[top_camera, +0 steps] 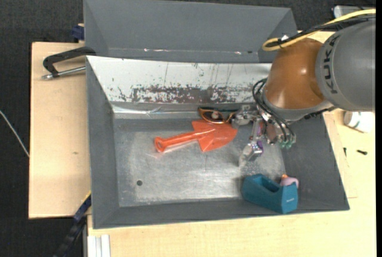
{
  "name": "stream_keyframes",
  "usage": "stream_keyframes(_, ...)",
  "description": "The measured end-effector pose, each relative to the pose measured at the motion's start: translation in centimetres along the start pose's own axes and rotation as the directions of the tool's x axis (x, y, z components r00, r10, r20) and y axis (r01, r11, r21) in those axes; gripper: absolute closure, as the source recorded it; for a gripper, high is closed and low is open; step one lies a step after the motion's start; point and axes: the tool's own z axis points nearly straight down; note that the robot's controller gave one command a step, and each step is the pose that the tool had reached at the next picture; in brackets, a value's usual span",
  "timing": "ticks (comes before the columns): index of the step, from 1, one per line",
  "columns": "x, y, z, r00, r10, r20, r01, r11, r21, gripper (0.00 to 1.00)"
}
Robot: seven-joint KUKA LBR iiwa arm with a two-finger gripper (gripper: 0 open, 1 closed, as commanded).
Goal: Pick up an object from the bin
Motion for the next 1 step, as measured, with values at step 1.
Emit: stream_keyframes(1,-2.12,0.97,0.74,0.999,-0.053,-0.007,0.053,0.999,0.004,0.00)
